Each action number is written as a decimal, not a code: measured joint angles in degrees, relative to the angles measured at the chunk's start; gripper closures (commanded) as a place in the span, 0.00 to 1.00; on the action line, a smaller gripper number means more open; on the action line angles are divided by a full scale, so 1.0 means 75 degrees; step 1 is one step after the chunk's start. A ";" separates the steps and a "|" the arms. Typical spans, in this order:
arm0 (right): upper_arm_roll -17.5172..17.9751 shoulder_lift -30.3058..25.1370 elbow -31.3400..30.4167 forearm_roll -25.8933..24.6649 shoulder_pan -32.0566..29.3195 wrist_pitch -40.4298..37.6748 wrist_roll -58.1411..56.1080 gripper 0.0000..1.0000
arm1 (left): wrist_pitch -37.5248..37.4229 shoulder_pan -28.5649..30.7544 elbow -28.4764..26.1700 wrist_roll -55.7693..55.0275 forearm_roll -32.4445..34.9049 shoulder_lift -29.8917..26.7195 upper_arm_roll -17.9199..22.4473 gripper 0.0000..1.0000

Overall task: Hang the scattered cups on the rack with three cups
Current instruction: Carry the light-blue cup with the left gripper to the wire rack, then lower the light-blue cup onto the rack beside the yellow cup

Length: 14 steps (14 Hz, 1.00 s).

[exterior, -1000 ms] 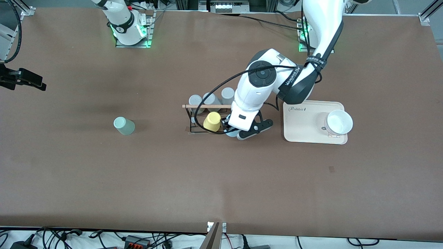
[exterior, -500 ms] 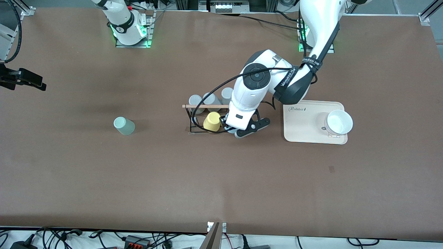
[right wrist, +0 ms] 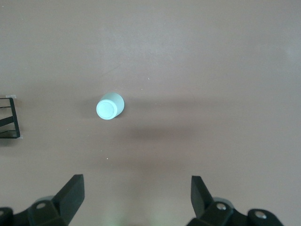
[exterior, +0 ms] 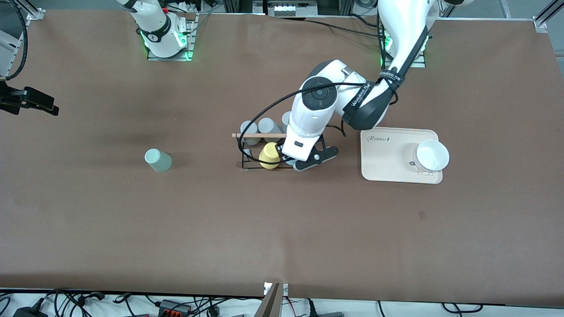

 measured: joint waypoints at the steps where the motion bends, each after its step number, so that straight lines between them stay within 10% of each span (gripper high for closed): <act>1: 0.0000 0.0000 0.0000 0.0000 0.0000 -0.0007 0.0000 0.00 | -0.0008 -0.0029 -0.0002 0.0000 0.0000 0.0000 0.0000 0.59; 14: 0.0000 0.0003 0.0000 0.0000 0.0000 -0.0078 0.0000 0.00 | -0.0038 -0.0059 -0.0069 0.0000 0.0006 0.0090 0.0011 0.57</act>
